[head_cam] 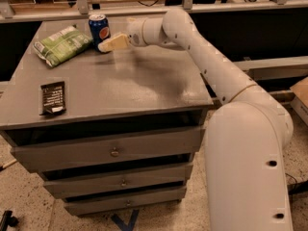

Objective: Pick pepsi can

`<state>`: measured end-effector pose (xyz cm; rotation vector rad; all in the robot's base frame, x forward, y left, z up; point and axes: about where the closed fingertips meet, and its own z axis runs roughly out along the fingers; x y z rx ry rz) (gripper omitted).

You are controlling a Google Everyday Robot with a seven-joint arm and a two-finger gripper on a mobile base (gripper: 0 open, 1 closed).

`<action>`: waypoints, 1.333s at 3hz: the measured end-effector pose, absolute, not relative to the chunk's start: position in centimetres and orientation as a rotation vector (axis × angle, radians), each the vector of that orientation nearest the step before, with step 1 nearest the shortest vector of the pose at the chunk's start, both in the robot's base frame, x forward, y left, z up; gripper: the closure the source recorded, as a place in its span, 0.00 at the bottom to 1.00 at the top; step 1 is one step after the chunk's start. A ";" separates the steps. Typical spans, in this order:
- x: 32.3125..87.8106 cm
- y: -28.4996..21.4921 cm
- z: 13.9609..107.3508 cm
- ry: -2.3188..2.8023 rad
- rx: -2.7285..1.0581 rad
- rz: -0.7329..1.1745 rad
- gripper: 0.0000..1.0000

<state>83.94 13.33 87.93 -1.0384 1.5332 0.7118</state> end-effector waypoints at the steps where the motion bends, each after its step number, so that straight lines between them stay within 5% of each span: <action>1: 83.8 15.7 88.9 1.458 -1.066 0.770 0.00; 3: 83.7 18.4 89.3 1.431 -1.059 0.837 0.03; 4: 83.6 18.8 89.2 1.430 -1.064 0.842 0.33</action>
Offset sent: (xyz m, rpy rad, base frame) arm -0.0008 0.0456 0.0195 0.0626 -0.0388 0.1300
